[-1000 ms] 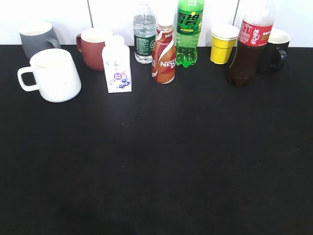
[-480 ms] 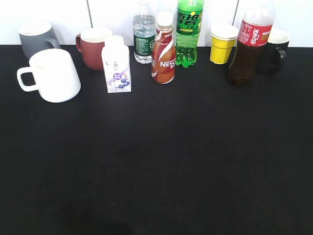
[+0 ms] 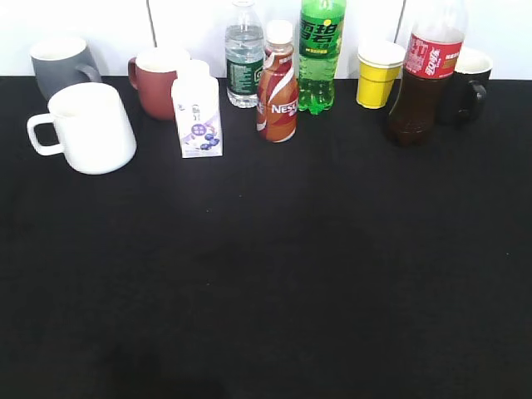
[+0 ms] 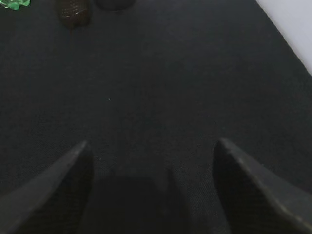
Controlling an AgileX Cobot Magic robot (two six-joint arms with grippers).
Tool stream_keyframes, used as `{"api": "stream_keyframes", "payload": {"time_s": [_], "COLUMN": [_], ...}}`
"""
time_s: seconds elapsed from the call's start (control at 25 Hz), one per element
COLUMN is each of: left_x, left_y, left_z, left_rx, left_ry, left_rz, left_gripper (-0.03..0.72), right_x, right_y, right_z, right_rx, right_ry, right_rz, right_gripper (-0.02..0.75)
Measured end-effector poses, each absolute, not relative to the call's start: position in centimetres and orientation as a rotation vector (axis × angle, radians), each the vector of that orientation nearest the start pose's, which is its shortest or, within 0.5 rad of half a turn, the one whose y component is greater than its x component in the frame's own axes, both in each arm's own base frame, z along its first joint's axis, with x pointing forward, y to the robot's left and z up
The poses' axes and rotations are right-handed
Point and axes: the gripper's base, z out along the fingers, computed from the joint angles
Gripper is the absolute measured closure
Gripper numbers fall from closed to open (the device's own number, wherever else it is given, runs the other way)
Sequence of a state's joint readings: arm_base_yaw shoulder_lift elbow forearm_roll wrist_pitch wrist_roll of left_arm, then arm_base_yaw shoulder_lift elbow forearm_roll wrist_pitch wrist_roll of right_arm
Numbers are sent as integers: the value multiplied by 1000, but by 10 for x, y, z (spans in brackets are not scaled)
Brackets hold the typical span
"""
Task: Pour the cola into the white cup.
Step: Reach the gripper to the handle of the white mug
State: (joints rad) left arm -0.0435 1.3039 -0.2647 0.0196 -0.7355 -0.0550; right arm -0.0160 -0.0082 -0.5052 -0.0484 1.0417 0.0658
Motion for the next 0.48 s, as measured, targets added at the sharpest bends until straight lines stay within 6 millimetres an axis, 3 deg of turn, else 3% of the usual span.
{"api": "stream_keyframes", "payload": {"time_s": [0.12, 0.36, 0.48], "left_x": [240, 286, 309], "left_y": [-12, -14, -15], "left_z": [162, 135, 133], "left_rx": [4, 4, 4], "left_ry": [1842, 1852, 1817], "left_rz": [-81, -84, -85], "left_gripper": [240, 252, 263], "right_x": [-6, -6, -6], "right_y": [-4, -4, -4], "right_z": [280, 280, 280], "right_rx": [84, 84, 84], "right_ry": [2009, 2009, 2009], "right_rz": [-26, -26, -26], "right_gripper": [153, 153, 153]}}
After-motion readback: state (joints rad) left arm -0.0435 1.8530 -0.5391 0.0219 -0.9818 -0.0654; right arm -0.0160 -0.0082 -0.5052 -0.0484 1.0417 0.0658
